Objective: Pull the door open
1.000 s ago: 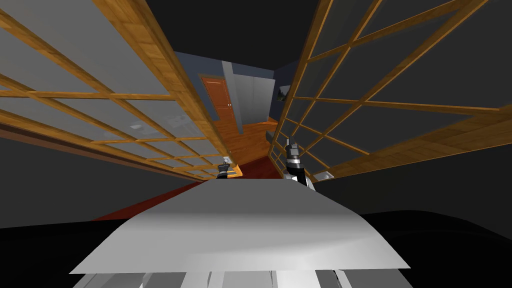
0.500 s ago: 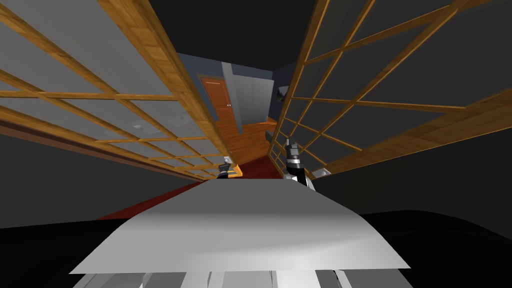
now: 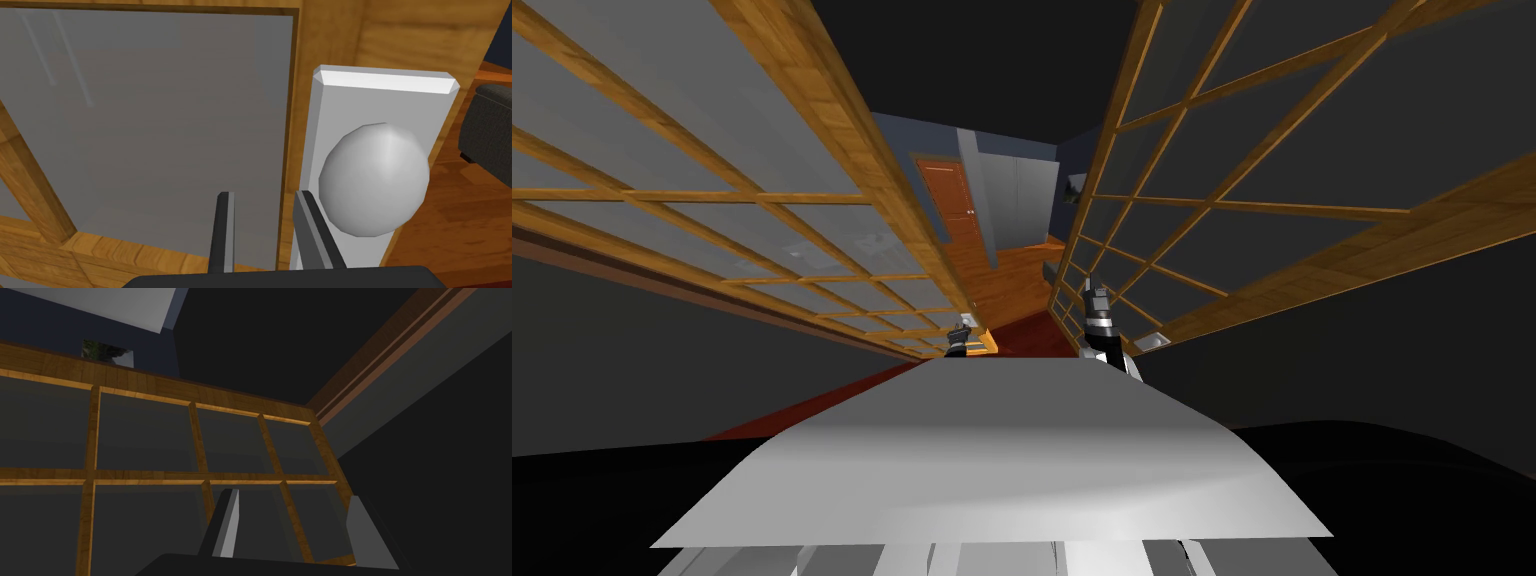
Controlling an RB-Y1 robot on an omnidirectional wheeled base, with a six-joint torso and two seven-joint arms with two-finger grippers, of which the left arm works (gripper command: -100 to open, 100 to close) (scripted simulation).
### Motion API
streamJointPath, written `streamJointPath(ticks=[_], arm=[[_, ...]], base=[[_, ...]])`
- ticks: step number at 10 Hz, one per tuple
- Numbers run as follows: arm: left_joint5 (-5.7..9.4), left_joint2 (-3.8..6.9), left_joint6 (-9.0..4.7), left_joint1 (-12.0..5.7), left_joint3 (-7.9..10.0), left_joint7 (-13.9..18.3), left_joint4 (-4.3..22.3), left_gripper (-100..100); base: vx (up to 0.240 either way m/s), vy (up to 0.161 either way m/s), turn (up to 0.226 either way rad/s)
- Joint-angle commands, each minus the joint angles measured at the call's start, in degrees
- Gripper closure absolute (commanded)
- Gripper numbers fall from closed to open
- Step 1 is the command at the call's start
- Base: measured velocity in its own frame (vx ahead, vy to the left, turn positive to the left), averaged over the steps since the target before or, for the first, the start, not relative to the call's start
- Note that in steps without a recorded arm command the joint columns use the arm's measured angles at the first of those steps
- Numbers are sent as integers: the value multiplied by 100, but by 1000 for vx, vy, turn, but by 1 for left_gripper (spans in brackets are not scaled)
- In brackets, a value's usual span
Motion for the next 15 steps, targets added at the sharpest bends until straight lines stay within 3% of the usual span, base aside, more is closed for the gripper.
streamJointPath(ticks=[1,6,8,10,11,12,13,14,15], arm=[[30,5,228,-155,44,-31,-87,-100],[30,5,228,-155,44,-31,-87,-100],[45,16,300,-186,66,-41,-108,-100],[88,48,510,-278,131,-70,-166,-100],[126,76,692,-357,187,-94,-216,-100],[126,76,692,-357,187,-94,-216,-100],[169,159,764,-262,254,-115,-177,-100],[169,159,764,-262,254,-115,-177,100],[169,159,764,-262,254,-115,-177,100]], base=[[-20,-18,73],[-3,-9,1],[1,-3,5],[-8,-32,26],[-15,-51,33],[-20,-37,14],[-2,11,40],[11,18,-9],[3,-7,-36]])
